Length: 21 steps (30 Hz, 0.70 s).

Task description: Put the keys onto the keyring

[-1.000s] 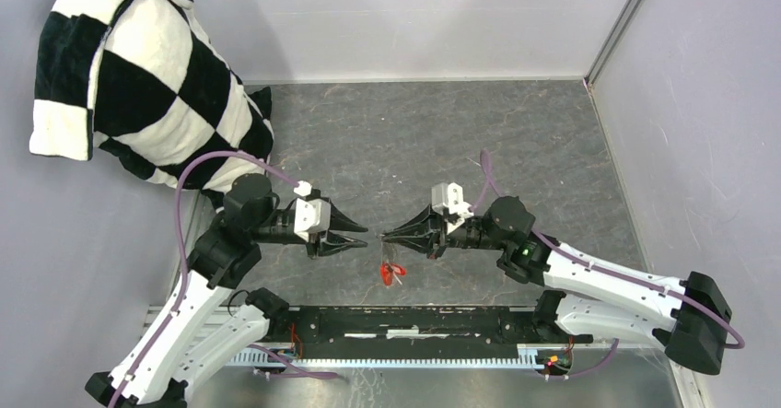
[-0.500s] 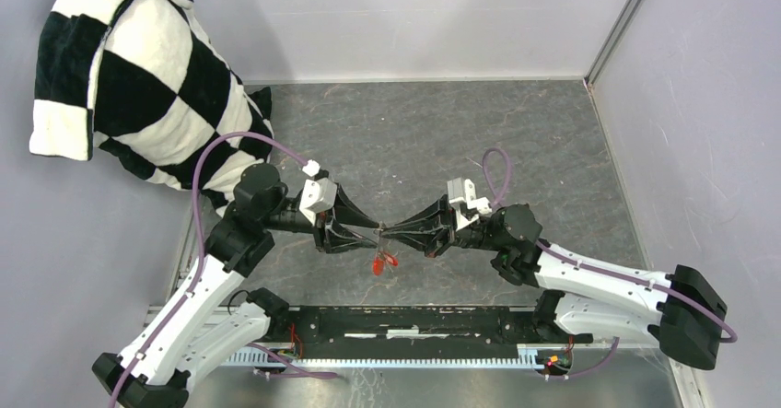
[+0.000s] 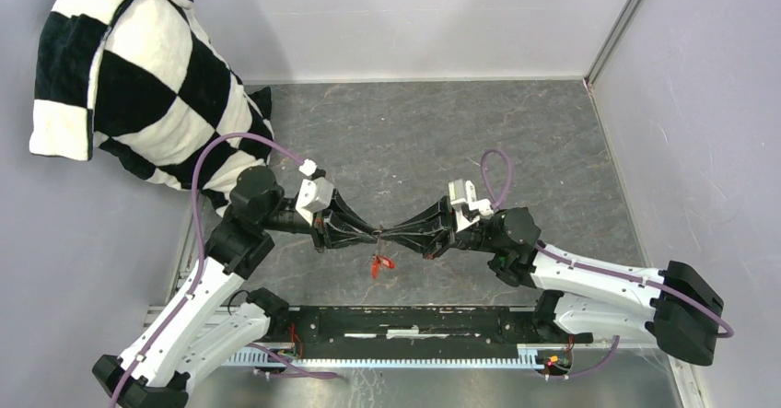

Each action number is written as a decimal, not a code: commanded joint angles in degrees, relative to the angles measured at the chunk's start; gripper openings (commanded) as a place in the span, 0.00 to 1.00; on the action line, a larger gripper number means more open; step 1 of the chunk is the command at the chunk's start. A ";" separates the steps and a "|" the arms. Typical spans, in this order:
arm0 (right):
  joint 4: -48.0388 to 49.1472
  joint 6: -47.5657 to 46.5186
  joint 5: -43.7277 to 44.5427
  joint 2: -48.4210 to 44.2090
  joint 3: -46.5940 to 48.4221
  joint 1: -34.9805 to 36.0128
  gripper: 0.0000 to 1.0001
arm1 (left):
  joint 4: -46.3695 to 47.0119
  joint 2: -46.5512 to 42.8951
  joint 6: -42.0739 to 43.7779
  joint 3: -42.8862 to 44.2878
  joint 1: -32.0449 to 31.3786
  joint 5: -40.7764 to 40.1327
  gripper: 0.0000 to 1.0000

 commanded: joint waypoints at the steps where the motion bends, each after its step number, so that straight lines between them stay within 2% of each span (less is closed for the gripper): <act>1: 5.92 1.12 1.45 0.59 -0.51 1.11 0.01 | 0.84 -0.23 0.43 -0.18 -0.15 0.85 0.24; 14: 5.75 -0.52 3.62 1.27 -1.04 2.81 0.01 | 2.57 -0.49 -0.83 -0.25 -0.15 1.49 0.25; 16: 5.60 -0.91 3.46 1.57 -0.80 3.11 0.01 | 2.53 -0.58 -0.14 -0.38 -0.15 1.63 0.21; 20: 4.45 -2.20 3.06 1.59 -0.51 3.62 0.01 | 1.24 -0.90 3.90 -0.32 -0.15 1.50 0.03; 21: 3.91 -2.77 2.97 1.28 -0.51 3.62 0.02 | -0.06 -1.04 6.09 0.01 -0.15 1.05 0.02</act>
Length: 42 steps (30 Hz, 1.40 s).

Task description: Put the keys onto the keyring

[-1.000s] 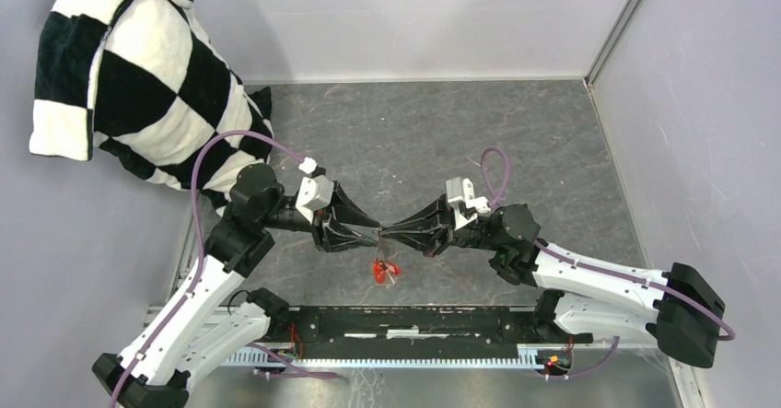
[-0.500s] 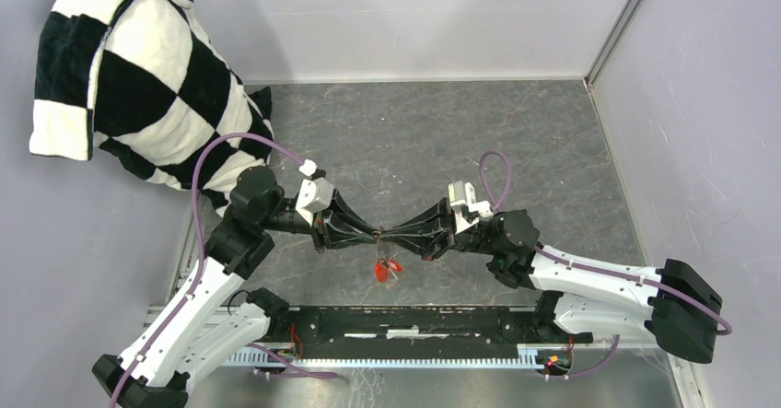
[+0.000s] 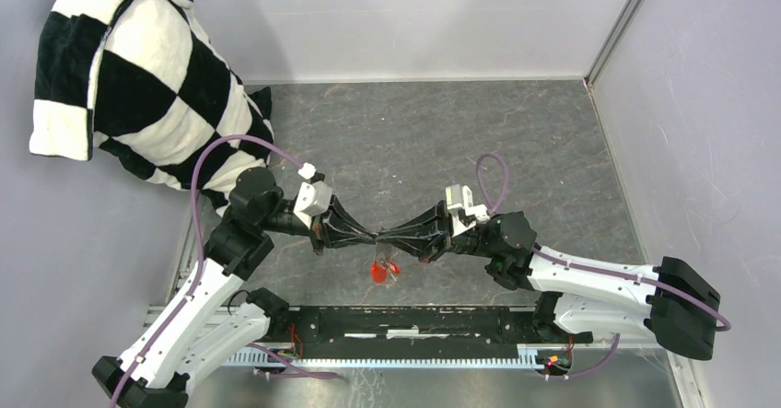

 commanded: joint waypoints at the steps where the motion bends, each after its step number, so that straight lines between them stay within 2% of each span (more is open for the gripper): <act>1: 0.41 -2.63 -0.30 -0.76 0.40 1.01 0.06 | -1.41 -1.00 8.84 0.66 -0.16 -0.78 0.02; 3: -1.89 -4.09 -0.07 -2.31 0.09 1.00 0.17 | -5.63 -1.54 14.77 1.51 -0.15 -1.24 0.02; 5: -5.06 -6.13 0.50 -4.51 -0.29 1.03 0.29 | -11.16 -2.18 25.65 2.63 -0.15 -1.60 0.02; 8: -12.67 -10.18 0.72 -8.23 0.47 1.05 0.43 | -16.51 -3.30 36.32 3.73 -0.15 -2.63 0.02; 11: -20.89 -14.60 1.02 -11.51 2.19 1.01 0.52 | -19.79 -4.06 44.56 4.64 -0.15 -2.90 0.02; 13: -25.92 -16.68 1.46 -12.88 3.60 1.03 0.55 | -21.27 -4.43 49.04 5.16 -0.15 -3.01 0.02; 17: -33.47 -22.10 2.98 -14.71 6.11 0.99 0.56 | -27.48 -4.75 61.63 6.88 -0.16 -2.30 0.02; 22: -36.94 -25.24 3.71 -15.18 8.08 1.05 0.56 | -31.88 -4.56 69.12 8.72 -0.15 -2.38 0.02; 40: -45.55 -30.99 -4.85 -7.89 17.79 0.98 0.54 | -32.49 -7.56 78.82 7.30 -0.15 -2.03 0.02; 42: -45.07 -30.86 -4.90 -7.97 17.71 1.04 0.53 | -32.33 -7.09 76.57 7.57 -0.15 -2.38 0.02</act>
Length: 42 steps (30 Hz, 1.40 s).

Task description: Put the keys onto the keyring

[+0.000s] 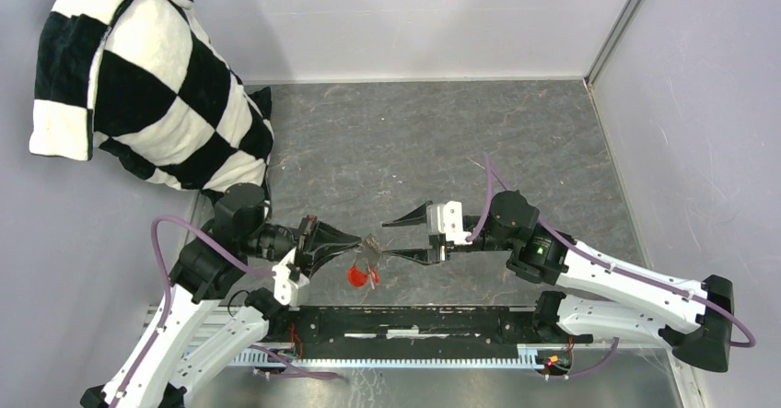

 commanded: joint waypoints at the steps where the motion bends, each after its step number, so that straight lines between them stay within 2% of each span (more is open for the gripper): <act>1: 0.27 -1.07 -1.52 -0.03 2.38 0.24 0.53 | 2.80 0.40 -2.23 0.89 -0.11 0.72 0.02; 7: 4.06 0.63 -0.44 0.13 1.99 0.30 0.51 | 26.47 0.80 -45.65 -3.07 -0.15 -1.99 0.02; 9: 6.23 1.98 0.11 0.09 1.52 0.27 0.49 | 31.64 0.66 -54.19 -4.54 -0.11 -2.48 0.02; 12: 10.00 3.39 1.79 -0.19 0.26 0.30 0.46 | 35.92 0.11 -61.31 -6.20 -0.11 -2.51 0.02; 17: 14.60 5.86 1.70 0.90 -0.45 0.21 0.44 | 37.17 0.07 -63.81 -7.19 -0.11 -2.83 0.02; 23: 15.34 6.38 1.31 1.94 -0.30 0.23 0.42 | 39.10 0.17 -65.33 -7.35 -0.12 -2.89 0.02; 30: 16.12 6.82 1.09 3.29 0.45 0.31 0.34 | 39.82 0.41 -65.98 -7.56 -0.11 -1.71 0.02; 34: 16.58 7.50 1.04 4.18 0.85 0.28 0.26 | 39.82 0.58 -66.06 -7.83 -0.11 -0.59 0.02; 39: 13.72 7.11 2.08 4.23 1.86 0.32 0.01 | 35.50 1.36 -63.02 -7.58 -0.11 1.59 0.02; 40: 11.69 6.80 2.66 4.23 2.53 0.28 0.01 | 33.01 1.58 -60.77 -6.97 -0.11 1.85 0.02; 42: 8.23 6.11 3.83 3.82 3.31 0.14 0.01 | 27.62 2.25 -56.42 -5.65 -0.11 1.39 0.09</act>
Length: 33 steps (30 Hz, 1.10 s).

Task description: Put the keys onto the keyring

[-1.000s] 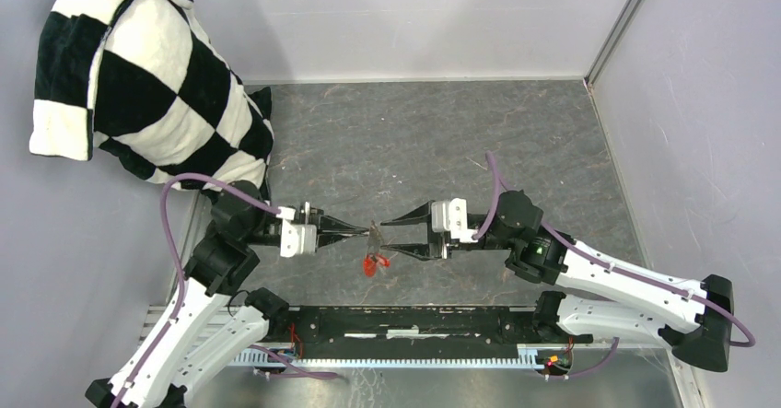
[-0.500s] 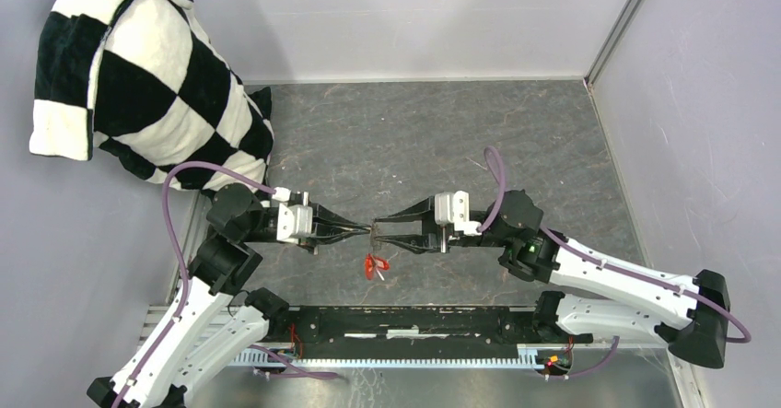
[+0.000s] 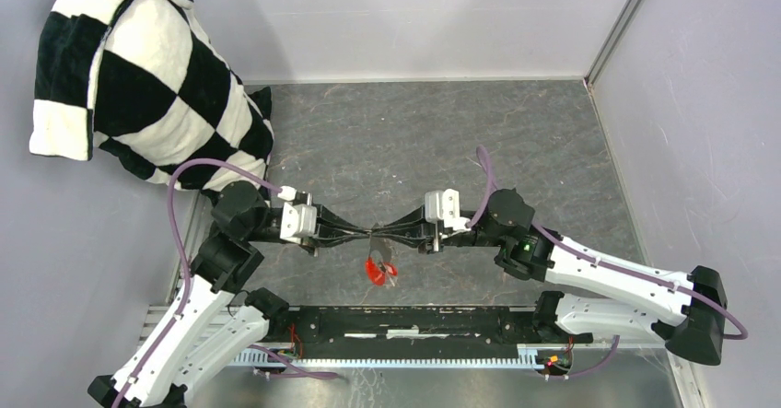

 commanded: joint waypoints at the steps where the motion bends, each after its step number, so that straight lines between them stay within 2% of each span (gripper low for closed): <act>1: -5.49 -1.29 3.39 -0.68 3.72 0.13 0.01 | -9.54 1.66 8.31 2.87 -0.11 1.79 0.12; 5: -11.66 -3.09 4.41 -1.38 5.40 0.15 0.01 | -13.25 2.59 9.89 3.98 -0.11 -0.11 0.20; 21: -14.06 -3.34 4.51 0.58 7.72 0.17 0.01 | -9.49 3.30 4.73 3.50 -0.11 2.34 0.22; 24: -14.47 -3.42 5.46 0.58 7.81 0.12 0.01 | -9.35 3.22 4.32 3.34 -0.11 2.34 0.32; 26: -14.60 -3.55 6.58 0.31 7.64 0.13 0.00 | -9.32 2.84 4.05 3.14 -0.11 2.30 0.35; 33: -14.08 -3.39 7.09 0.31 7.35 0.18 0.01 | -9.44 2.07 3.77 2.23 -0.11 0.23 0.24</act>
